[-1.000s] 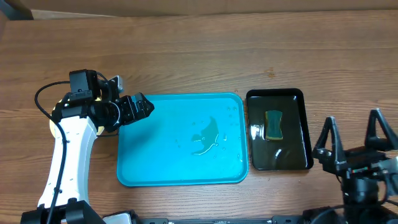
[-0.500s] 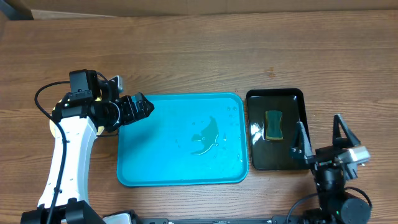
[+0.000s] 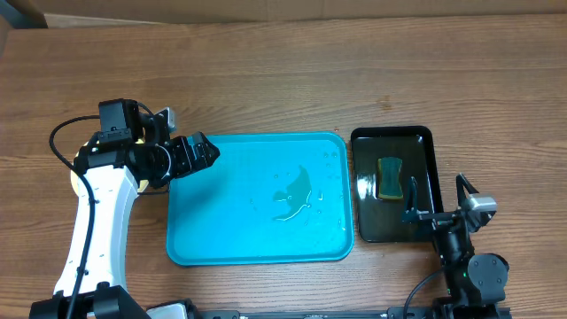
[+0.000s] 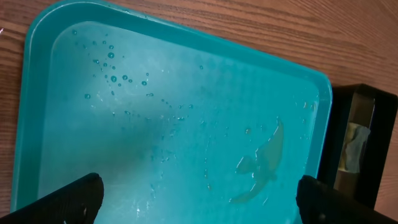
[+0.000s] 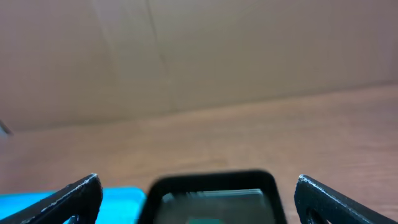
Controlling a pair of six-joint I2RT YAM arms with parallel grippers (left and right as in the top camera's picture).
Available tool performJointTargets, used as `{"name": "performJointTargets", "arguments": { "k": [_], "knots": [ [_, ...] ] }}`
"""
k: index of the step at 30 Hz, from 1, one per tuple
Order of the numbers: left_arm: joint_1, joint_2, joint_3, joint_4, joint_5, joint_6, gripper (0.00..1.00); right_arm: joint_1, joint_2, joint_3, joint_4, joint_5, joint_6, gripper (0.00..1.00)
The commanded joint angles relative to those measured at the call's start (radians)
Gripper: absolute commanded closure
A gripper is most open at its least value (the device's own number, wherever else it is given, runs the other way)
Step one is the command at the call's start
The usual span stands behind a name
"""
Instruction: Clean dirty plates on tray and stack at the side
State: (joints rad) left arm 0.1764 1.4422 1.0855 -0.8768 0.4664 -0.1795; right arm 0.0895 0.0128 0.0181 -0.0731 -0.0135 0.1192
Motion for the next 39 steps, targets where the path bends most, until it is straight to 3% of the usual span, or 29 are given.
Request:
{"name": "performJointTargets", "arguments": {
  "k": [1, 39],
  "knots": [
    [-0.002, 0.005, 0.016, -0.002, -0.003, 0.022, 0.0, -0.019, -0.01, -0.01, -0.008, -0.041, -0.102, 0.0],
    [-0.002, 0.005, 0.016, -0.001, -0.003, 0.022, 0.0, -0.02, -0.01, -0.01, -0.008, -0.041, -0.112, 0.0]
  ]
}}
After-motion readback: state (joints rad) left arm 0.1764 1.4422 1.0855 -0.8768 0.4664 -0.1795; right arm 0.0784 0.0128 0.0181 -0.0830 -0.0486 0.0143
